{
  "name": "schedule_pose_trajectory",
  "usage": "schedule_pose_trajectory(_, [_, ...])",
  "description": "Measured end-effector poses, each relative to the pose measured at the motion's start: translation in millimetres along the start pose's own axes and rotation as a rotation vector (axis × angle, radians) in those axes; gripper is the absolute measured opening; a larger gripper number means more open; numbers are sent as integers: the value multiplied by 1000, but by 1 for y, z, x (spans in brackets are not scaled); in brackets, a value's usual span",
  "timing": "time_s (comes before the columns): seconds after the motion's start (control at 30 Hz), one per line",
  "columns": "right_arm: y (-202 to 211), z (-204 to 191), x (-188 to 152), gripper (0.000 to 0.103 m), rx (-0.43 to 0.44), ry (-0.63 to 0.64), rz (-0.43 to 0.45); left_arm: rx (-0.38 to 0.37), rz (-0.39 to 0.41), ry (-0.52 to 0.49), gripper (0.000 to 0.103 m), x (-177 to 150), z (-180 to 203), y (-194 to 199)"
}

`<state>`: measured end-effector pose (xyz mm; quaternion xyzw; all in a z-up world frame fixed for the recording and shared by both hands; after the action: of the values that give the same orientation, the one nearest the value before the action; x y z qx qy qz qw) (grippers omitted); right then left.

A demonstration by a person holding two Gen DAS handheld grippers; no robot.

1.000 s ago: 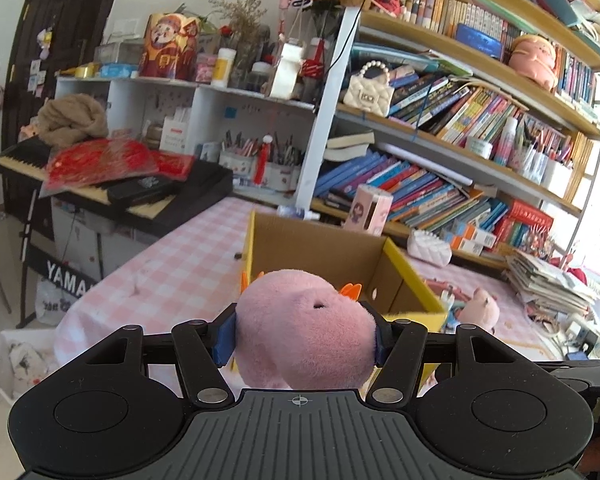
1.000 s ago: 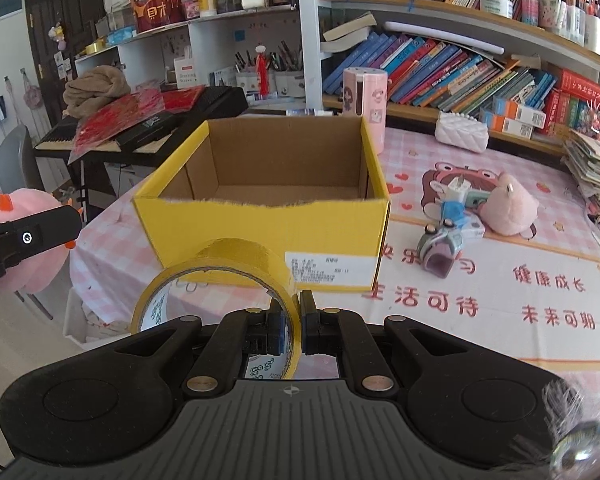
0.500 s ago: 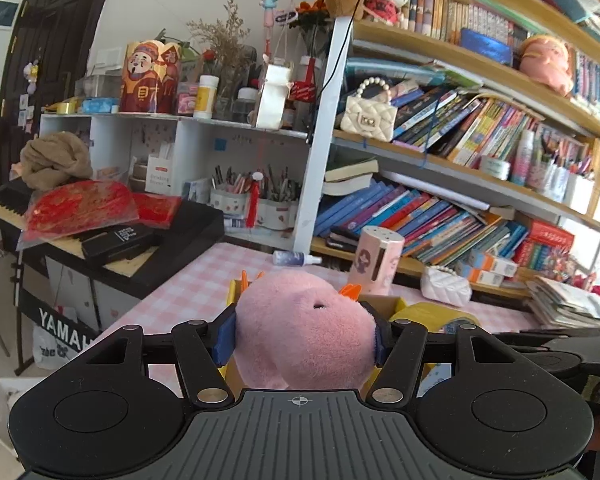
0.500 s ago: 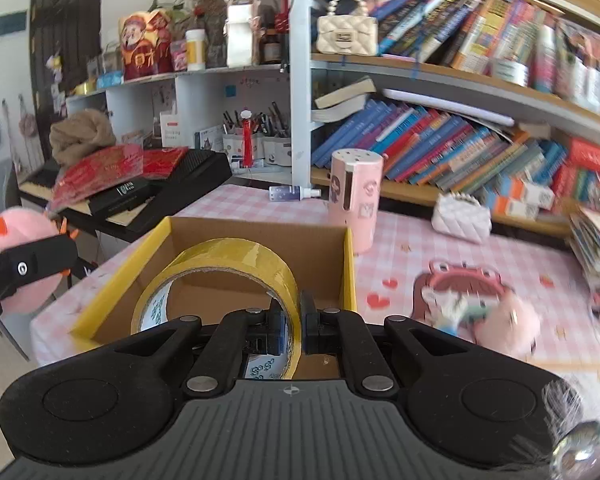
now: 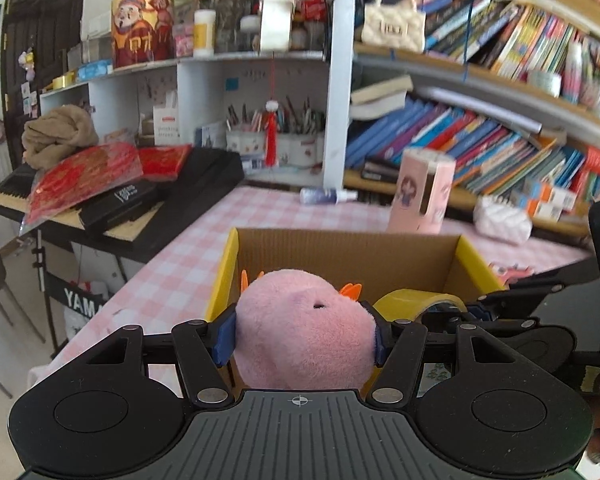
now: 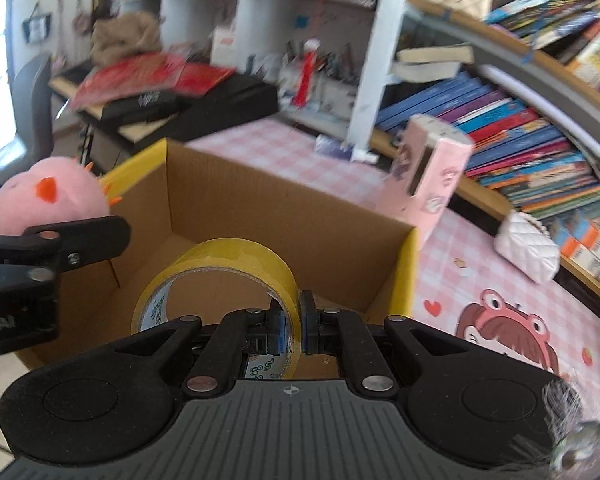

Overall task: Organize objects
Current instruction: 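Carry the pink plush and tape roll over the yellow box with both grippers, then open both grippers to drop the plush and tape into the box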

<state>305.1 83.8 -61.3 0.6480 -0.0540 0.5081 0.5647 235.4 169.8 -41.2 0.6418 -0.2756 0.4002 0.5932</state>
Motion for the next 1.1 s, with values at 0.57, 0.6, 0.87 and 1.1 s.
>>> schedule_pose_trajectory(0.57, [-35, -18, -23, 7, 138, 216, -225, 54, -148, -81, 61, -25, 14, -28])
schedule_pose_trajectory(0.6, [-35, -19, -24, 7, 135, 230, -227, 56, -147, -83, 61, -25, 14, -28])
schedule_pose_trajectory(0.87, [-32, -26, -25, 16, 135, 303, -213, 52, -137, -73, 63, -23, 15, -26])
schedule_pose_trajectory(1.1, [-19, -18, -18, 38, 145, 272, -162, 53, -71, -22, 81, -11, 14, -10])
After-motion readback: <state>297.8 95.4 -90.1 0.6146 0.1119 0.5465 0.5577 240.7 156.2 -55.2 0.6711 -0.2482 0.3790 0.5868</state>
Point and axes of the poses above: each gripper's, at about its wrist camera, not at the fingertips, and y roughly against the way its jaws point, z to its right, x to its top, the point moved 8 cm from there along -y, roughly the way its jaws point
